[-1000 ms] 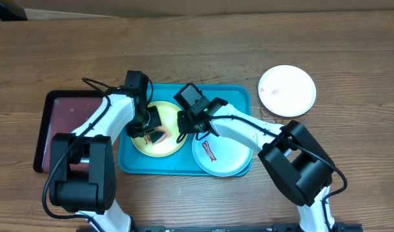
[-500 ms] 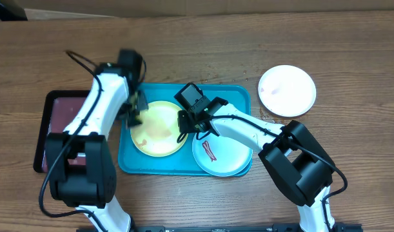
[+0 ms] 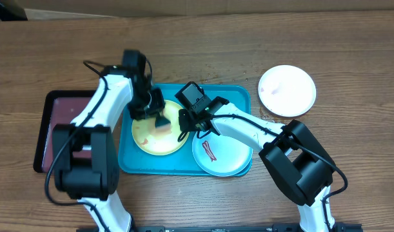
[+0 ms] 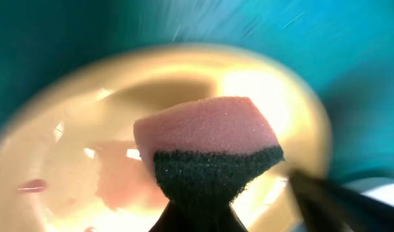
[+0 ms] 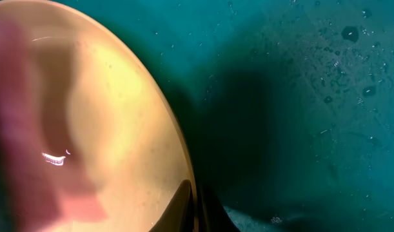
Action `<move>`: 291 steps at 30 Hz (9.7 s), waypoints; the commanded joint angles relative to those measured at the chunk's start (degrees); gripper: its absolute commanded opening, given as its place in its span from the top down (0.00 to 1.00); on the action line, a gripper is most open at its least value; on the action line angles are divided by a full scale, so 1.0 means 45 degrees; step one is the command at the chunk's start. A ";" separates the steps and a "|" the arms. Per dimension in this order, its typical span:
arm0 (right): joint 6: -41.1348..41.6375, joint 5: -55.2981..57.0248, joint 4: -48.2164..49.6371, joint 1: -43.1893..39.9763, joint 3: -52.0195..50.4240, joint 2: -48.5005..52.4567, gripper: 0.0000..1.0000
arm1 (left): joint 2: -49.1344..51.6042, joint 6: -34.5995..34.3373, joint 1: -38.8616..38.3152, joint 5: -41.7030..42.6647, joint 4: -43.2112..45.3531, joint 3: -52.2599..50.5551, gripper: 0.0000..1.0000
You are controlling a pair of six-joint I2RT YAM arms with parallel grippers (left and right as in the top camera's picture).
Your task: Clean dirty plates on tray and stack at the side
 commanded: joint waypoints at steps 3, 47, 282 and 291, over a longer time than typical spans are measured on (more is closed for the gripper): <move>-0.0058 0.0461 0.0034 -0.0165 -0.0029 -0.0049 0.96 | 0.1132 0.0092 -0.0058 -0.1326 0.0112 -0.1030 0.96; -1.1526 1.4396 0.2531 0.4362 0.0733 -0.4051 0.96 | -0.3109 -0.2730 0.8369 -0.1676 -0.6193 0.3555 0.96; -0.0991 -0.1909 -0.1622 -0.2161 -0.1627 -0.1025 0.95 | -0.0500 -0.2769 -0.2419 0.1763 0.3988 -0.2793 0.96; -0.0991 -0.1821 -0.1637 -0.2161 -0.1627 -0.1025 0.96 | 0.1127 -0.2433 -0.2467 -0.2064 0.2987 -0.2793 0.96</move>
